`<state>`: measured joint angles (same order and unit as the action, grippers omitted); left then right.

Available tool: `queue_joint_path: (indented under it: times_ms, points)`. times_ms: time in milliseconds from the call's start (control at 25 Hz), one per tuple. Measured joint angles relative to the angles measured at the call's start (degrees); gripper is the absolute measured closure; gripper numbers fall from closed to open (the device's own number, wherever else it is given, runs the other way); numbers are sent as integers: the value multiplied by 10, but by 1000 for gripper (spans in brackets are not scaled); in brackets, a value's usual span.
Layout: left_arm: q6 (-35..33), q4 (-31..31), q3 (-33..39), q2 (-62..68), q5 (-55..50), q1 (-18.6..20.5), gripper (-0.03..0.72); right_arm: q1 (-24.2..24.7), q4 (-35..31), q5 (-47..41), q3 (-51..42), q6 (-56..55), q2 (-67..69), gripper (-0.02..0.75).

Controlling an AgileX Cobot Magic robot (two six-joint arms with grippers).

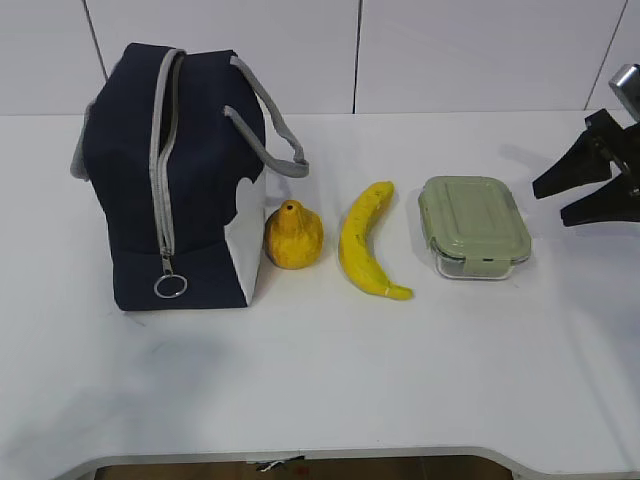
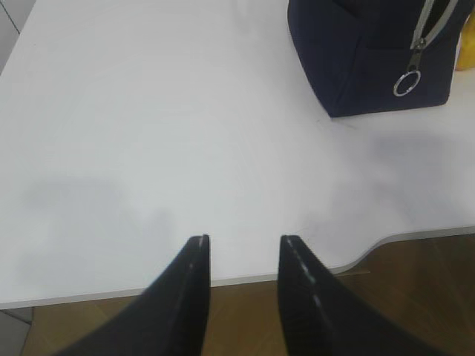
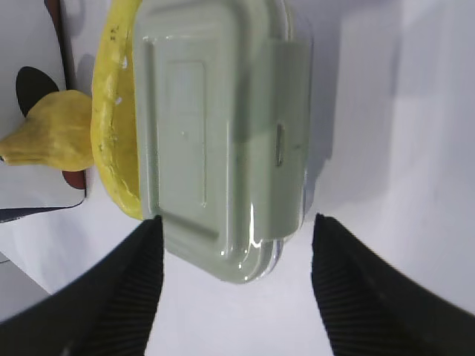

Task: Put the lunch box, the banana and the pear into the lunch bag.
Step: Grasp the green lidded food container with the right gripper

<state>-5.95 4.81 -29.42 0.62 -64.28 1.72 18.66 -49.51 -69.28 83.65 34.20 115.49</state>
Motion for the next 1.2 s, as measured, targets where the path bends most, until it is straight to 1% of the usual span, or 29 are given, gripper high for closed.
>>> queue_joint_path:
  times_ms: [280,480,600,920,1200]
  points:
    - [0,0,0,0,0,0,449,0,-19,4,15,0,34,232]
    - [0,0,0,0,0,0,449,0,-56,4,16,22,56,232]
    - [0,0,0,0,0,0,449,0,-66,4,18,35,61,232]
    - [0,0,0,0,0,0,449,0,-76,7,48,45,83,232]
    - [0,0,0,0,0,0,449,-3,-76,8,51,45,102,232]
